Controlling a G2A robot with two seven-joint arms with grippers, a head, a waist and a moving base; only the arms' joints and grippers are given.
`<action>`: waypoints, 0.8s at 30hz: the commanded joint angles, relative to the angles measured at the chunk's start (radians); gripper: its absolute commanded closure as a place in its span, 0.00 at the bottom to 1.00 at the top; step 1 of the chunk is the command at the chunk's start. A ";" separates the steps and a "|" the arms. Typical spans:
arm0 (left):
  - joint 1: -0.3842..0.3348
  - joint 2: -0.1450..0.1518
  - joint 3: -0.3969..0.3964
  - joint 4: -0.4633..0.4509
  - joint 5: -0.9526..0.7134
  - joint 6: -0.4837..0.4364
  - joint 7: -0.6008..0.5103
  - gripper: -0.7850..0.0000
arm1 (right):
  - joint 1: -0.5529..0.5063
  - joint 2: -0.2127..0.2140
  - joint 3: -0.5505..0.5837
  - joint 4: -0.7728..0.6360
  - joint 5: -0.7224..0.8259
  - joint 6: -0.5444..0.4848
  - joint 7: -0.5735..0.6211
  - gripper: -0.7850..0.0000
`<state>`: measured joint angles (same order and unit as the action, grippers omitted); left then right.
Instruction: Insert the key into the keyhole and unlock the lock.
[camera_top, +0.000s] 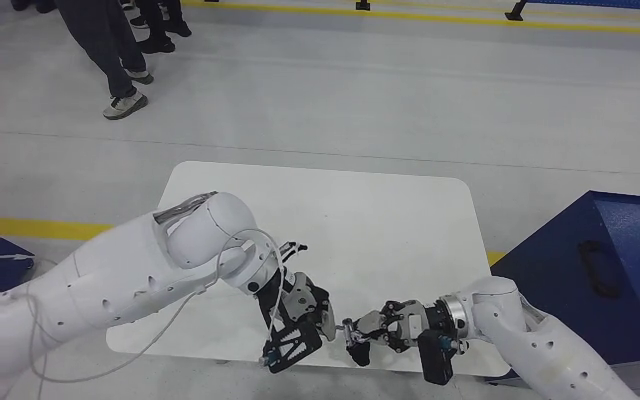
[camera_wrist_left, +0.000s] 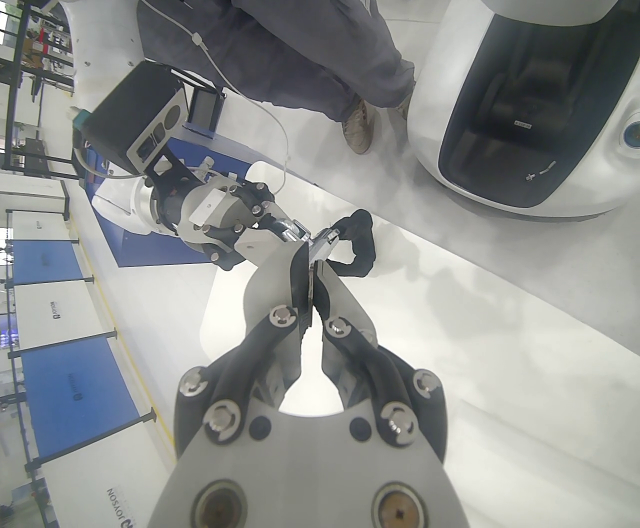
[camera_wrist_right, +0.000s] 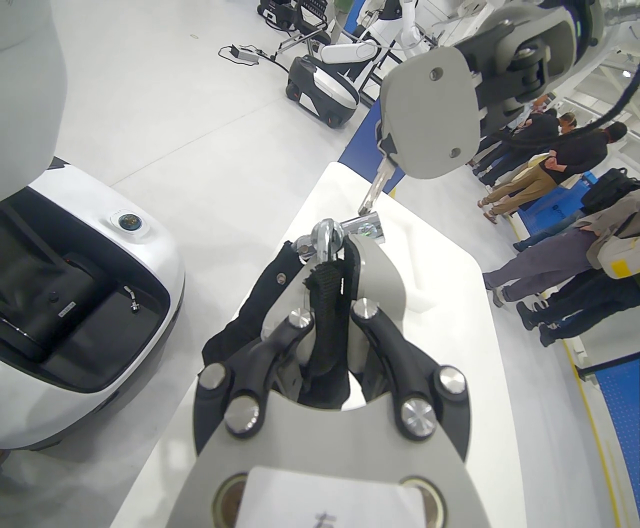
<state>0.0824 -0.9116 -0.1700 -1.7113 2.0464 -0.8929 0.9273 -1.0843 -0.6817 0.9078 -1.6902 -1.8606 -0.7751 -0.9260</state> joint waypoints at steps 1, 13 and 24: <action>-0.004 0.001 0.000 0.001 0.000 0.007 0.007 1.00 | 0.001 -0.002 0.004 0.011 0.026 0.001 0.004 1.00; -0.012 0.012 -0.007 -0.008 0.023 0.067 0.037 1.00 | -0.008 -0.010 0.008 0.024 0.101 0.011 0.025 1.00; 0.183 0.021 -0.093 0.011 -0.190 0.394 -0.029 1.00 | -0.015 -0.030 0.029 0.061 0.303 -0.011 0.025 1.00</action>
<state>0.2499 -0.8908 -0.2592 -1.7023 1.8584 -0.5278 0.9094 -1.0982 -0.7110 0.9374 -1.6300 -1.5636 -0.7846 -0.8949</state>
